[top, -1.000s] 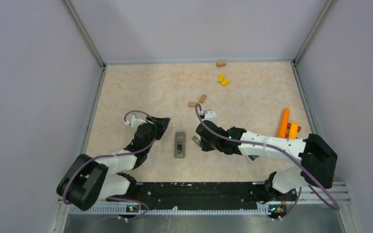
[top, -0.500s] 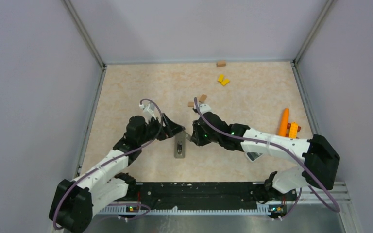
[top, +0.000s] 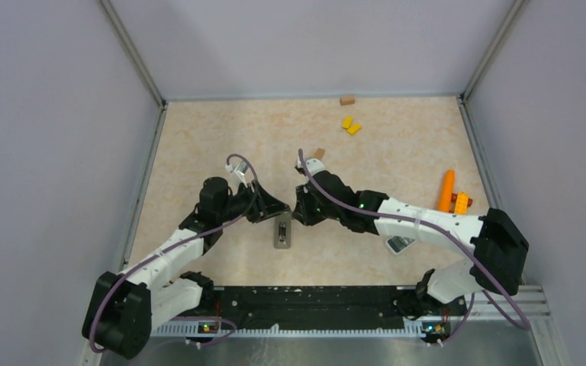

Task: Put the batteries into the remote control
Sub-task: Pick up the battery cover at the center of the board.

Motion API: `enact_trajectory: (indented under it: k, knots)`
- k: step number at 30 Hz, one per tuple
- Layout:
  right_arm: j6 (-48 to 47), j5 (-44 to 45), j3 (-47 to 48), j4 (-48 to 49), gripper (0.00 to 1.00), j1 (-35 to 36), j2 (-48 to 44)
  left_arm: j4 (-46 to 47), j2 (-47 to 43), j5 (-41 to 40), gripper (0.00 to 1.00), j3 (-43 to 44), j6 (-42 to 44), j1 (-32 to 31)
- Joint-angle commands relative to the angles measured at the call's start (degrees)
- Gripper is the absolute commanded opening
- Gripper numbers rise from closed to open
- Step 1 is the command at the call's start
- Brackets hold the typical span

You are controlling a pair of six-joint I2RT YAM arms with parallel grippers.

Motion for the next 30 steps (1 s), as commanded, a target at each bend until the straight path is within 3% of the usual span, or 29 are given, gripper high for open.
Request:
enact_trajectory:
  k: [1, 3, 7, 11, 15, 16, 20, 21, 26, 30]
  knots:
    - [-1.9, -0.6, 3.3, 1.9, 0.1, -0.3, 0.6, 3.0, -1.2, 1.7, 0.48, 0.9, -2.1, 1.8]
    - [-1.9, -0.6, 3.3, 2.0, 0.1, -0.4, 0.7, 3.3, -1.1, 2.0, 0.45, 0.8, -2.6, 2.0]
    - [-1.6, -0.5, 3.5, 2.3, 0.09, -0.3, 1.1, 5.4, 0.2, 4.0, 0.29, 0.3, -4.4, 2.0]
    - [-1.6, -0.1, 3.7, 3.1, 0.09, -0.4, 1.7, 6.3, 1.3, 5.4, 0.03, 0.5, -5.9, 2.1]
    - [-2.7, 0.9, 3.6, 4.0, 0.11, -0.4, 1.7, 3.0, 1.9, 6.2, 0.0, 2.6, -6.9, 2.1]
    - [-3.2, 1.2, 3.5, 4.1, 0.14, -0.4, 1.5, 1.3, 2.0, 6.2, 0.0, 3.4, -7.1, 2.0]
    - [-10.0, 3.7, -0.8, 8.7, 0.62, -0.3, -3.2, -8.8, 1.7, 3.4, 0.0, 7.7, -8.8, 2.4]
    - [-13.0, 3.0, -2.9, 10.9, 0.68, -0.3, -5.4, -11.6, 1.7, 2.3, 0.0, 9.1, -9.2, 2.7]
    - [-29.0, -4.8, -10.4, 20.3, 0.75, -0.2, -14.4, -24.8, 1.8, 0.9, 0.0, 14.3, -14.4, 4.9]
    - [-44.3, -3.9, -14.6, 26.5, 0.74, 2.3, -17.8, -32.6, 1.6, 0.9, 0.0, 18.3, -18.2, 5.3]
